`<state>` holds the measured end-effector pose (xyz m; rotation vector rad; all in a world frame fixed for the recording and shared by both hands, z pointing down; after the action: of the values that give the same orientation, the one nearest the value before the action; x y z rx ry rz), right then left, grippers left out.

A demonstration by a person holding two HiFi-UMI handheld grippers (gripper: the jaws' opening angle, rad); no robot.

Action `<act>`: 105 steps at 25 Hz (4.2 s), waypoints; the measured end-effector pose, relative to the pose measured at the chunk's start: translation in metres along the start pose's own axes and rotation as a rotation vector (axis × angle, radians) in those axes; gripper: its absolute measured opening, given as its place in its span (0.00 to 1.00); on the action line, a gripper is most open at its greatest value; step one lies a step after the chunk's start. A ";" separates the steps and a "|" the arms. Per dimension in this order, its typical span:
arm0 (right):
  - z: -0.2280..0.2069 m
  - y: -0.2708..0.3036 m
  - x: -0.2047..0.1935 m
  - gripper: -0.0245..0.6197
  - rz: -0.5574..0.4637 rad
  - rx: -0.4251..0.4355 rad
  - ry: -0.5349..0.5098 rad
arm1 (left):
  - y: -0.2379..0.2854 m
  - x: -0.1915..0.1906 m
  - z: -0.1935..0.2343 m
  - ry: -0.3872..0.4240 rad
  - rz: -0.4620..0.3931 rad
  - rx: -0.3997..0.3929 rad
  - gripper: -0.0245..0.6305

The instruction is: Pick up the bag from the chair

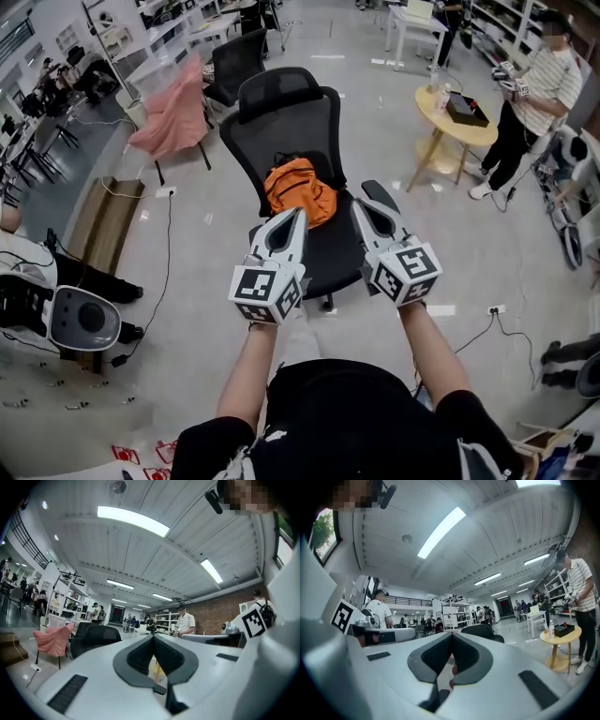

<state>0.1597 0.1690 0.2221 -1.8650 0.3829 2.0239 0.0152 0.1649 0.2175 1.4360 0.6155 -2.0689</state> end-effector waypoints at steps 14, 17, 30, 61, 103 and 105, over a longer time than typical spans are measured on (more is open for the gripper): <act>-0.040 0.170 -0.016 0.03 0.043 -0.002 -0.009 | 0.100 0.035 0.145 -0.053 0.012 0.013 0.04; -0.045 0.203 -0.020 0.03 0.058 -0.008 -0.002 | 0.118 0.042 0.173 -0.056 0.027 0.010 0.04; -0.059 0.301 -0.055 0.03 0.139 -0.066 0.029 | 0.174 0.035 0.270 -0.099 0.137 -0.022 0.04; -0.109 0.362 -0.205 0.03 0.375 0.029 0.075 | 0.230 -0.109 0.352 -0.204 0.303 0.100 0.04; -0.112 0.462 -0.392 0.03 0.564 0.215 -0.057 | 0.264 -0.271 0.455 -0.303 0.391 0.324 0.05; -0.113 0.470 -0.394 0.03 0.572 0.219 -0.076 | 0.267 -0.272 0.458 -0.307 0.388 0.335 0.04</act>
<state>0.0806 -0.3331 0.5829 -1.6620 1.1770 2.2686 -0.0493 -0.2813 0.6071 1.2463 -0.1326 -2.0711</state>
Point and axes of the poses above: the fingertips, and each gripper's own axes: y forward along the fingers, z to its left, x out of its top, the point moved 4 cm from there along -y, backward along the fingers, and after that the axes turned 12 degrees about -y, right-handed, at the moved point
